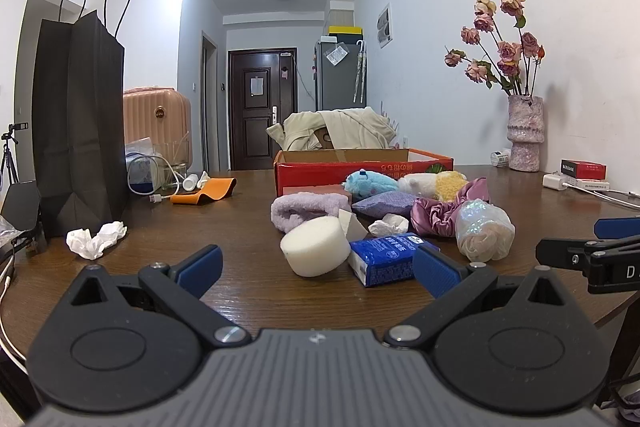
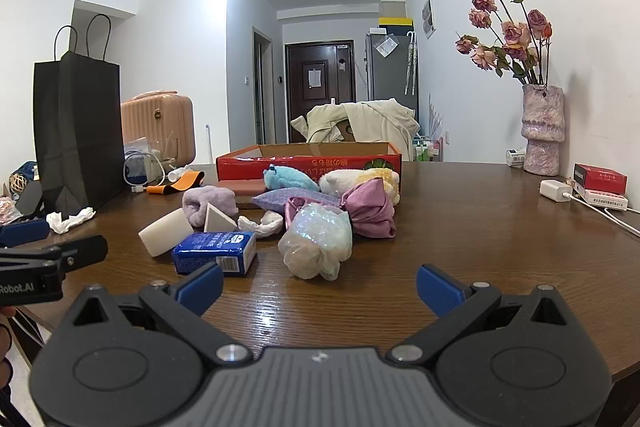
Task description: Organize soft objects
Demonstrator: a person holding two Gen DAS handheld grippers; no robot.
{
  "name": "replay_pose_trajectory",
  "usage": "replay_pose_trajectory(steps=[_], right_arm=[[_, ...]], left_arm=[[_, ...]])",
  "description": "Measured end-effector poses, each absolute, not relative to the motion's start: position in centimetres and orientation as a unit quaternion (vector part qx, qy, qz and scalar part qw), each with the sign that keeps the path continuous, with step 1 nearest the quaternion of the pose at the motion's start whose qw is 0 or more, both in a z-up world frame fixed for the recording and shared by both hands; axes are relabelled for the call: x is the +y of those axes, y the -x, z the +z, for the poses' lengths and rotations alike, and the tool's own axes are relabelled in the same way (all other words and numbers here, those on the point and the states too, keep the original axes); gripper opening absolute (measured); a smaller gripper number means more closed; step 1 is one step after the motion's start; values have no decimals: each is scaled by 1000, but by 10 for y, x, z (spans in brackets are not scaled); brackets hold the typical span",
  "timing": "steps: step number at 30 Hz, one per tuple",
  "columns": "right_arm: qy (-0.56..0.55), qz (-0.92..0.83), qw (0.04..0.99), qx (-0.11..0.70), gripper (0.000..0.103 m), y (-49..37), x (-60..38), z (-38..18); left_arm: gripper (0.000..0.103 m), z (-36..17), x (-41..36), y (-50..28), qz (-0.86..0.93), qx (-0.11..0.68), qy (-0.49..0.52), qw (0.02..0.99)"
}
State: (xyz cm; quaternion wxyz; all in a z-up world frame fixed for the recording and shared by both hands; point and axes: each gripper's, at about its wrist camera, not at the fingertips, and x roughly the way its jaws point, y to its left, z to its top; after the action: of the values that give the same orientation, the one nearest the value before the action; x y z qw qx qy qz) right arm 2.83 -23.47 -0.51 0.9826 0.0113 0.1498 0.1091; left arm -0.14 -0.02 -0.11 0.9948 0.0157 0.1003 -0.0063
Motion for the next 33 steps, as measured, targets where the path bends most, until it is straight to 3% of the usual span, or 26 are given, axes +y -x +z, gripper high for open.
replay_pose_trajectory(steps=[22,24,26,30,31,33], right_arm=[[-8,133,981,139,103,-36,-232,-1],[-16,146,979,140,103,-43,-231,2],[-38,185,971,149,103,-56,-229,2],[-80,250,945,195,99,-79,-224,-2],[-80,256,943,196,95,-82,-222,-1],[-92,265,936,214,62,-93,-217,0]], left_arm=[[103,0,7,-20,-32,127,31,991],[95,1,7,-28,-54,142,48,987],[75,0,6,-39,-73,162,62,982],[52,-4,14,-62,-90,202,102,970],[48,-4,17,-69,-98,215,116,965],[44,-5,22,-84,-115,242,149,952]])
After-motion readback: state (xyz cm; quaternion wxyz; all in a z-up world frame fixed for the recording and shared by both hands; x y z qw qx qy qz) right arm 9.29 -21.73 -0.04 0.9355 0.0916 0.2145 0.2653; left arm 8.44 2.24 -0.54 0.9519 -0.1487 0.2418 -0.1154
